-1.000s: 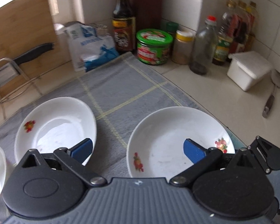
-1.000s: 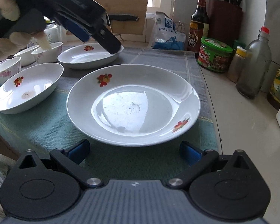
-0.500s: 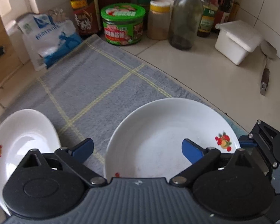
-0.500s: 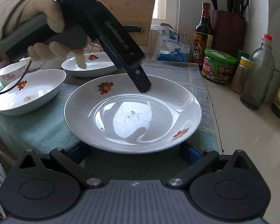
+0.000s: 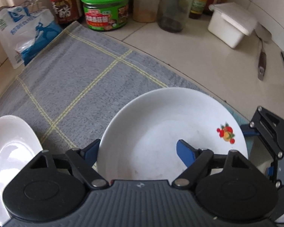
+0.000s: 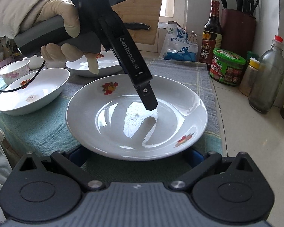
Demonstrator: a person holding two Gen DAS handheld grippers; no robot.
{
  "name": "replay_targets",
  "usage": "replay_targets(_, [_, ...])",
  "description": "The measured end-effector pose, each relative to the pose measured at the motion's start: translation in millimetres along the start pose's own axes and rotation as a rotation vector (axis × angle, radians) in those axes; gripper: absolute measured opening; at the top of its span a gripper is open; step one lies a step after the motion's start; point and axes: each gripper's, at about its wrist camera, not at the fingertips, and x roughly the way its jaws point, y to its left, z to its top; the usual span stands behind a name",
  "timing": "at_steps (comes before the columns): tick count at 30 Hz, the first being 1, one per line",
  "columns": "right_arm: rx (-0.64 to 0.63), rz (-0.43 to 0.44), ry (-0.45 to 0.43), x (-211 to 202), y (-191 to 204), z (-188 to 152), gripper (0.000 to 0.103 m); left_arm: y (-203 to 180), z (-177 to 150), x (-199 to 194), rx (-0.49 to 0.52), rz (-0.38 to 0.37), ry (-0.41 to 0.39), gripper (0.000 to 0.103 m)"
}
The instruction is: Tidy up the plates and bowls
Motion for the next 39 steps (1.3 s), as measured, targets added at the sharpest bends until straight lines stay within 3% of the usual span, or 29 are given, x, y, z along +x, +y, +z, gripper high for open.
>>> replay_targets(7, [0.02,0.008,0.05,3.0,-2.7,7.8,0.103,3.8,2.0,-3.2,-0.012,-0.021,0.001,0.084])
replay_targets(13, [0.02,0.001,0.034,-0.2,-8.8,18.3,0.103,6.5,5.5,-12.7,-0.016,-0.013,-0.04,0.084])
replay_targets(39, [-0.022,-0.025,0.079,43.9,-56.8,54.8,0.103,49.1,61.8,5.6,-0.05,0.006,-0.12,0.084])
